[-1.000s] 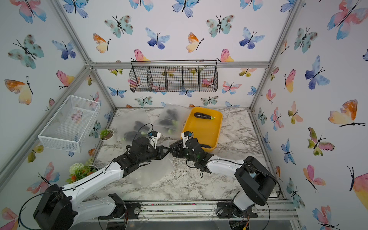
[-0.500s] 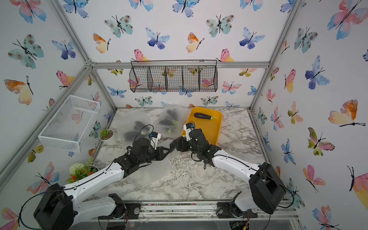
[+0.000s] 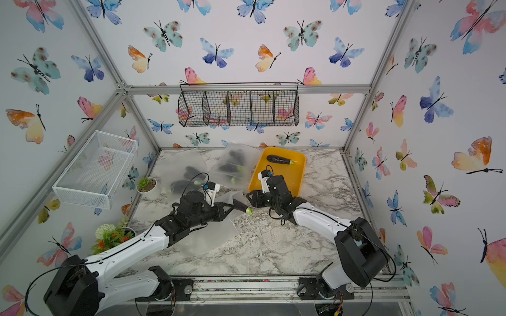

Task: Place the eggplant in a zip-top bag and seal the zipper
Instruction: Place the eggplant in the zipper food storage bag.

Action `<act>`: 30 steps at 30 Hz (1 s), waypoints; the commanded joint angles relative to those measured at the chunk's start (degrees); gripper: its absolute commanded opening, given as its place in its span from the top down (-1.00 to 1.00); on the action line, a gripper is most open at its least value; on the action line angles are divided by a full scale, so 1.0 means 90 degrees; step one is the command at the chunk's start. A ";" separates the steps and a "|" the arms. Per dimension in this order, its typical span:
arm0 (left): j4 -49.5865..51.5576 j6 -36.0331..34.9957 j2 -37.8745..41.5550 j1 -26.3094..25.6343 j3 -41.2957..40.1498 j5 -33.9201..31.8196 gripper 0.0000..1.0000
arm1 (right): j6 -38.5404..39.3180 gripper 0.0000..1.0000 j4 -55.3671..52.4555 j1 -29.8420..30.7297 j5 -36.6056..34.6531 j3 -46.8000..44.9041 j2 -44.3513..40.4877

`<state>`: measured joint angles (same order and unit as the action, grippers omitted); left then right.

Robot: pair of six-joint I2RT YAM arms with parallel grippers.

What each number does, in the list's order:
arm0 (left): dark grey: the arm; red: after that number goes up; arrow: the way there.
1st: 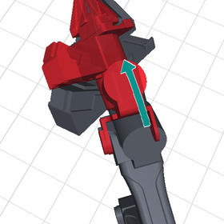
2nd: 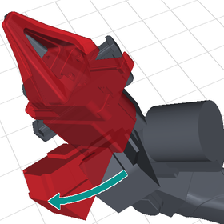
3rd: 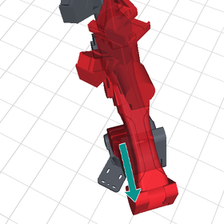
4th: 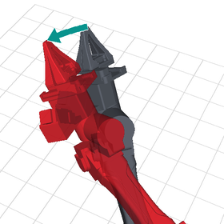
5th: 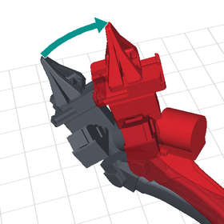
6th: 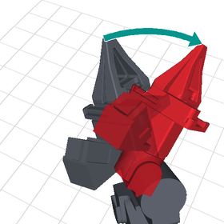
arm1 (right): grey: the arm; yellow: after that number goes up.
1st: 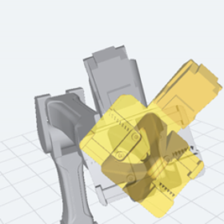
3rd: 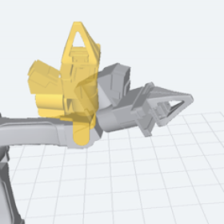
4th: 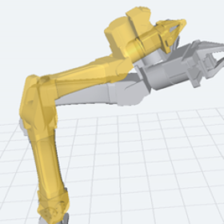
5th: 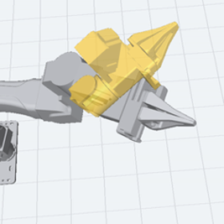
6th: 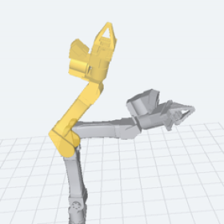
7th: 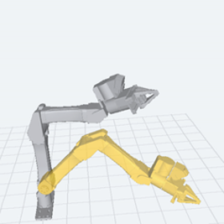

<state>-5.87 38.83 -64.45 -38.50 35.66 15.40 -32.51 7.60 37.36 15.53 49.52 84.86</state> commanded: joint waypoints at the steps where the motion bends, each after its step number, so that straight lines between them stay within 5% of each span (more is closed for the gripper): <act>1: -0.0049 -0.0024 0.0064 -0.0029 -0.0027 0.0056 1.00 | -0.0141 0.23 0.0551 0.0037 0.0904 0.0048 0.0068; 5: -0.0048 0.0212 -0.0065 -0.0012 0.0074 -0.0054 1.00 | -0.0722 0.27 0.1069 0.0077 0.1541 -0.0178 0.0261; 10: 0.0136 0.0240 -0.0095 0.0103 0.0100 -0.0442 1.00 | 0.0092 0.07 -0.0322 0.0082 0.1009 -0.0117 -0.0409; 15: 0.0226 0.0061 -0.0202 0.0108 0.0272 -0.0381 1.00 | 0.0147 -0.02 -0.0668 0.0077 0.1410 -0.0394 -0.0569; 30: 0.0360 -0.0181 -0.0278 -0.0201 0.0374 -0.0217 1.00 | -0.0625 0.49 0.0727 0.0077 0.1952 -0.0573 0.0067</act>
<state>-4.71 39.70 -66.19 -38.48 36.88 13.02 -35.42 8.62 37.98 31.03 43.77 84.51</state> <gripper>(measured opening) 0.047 0.261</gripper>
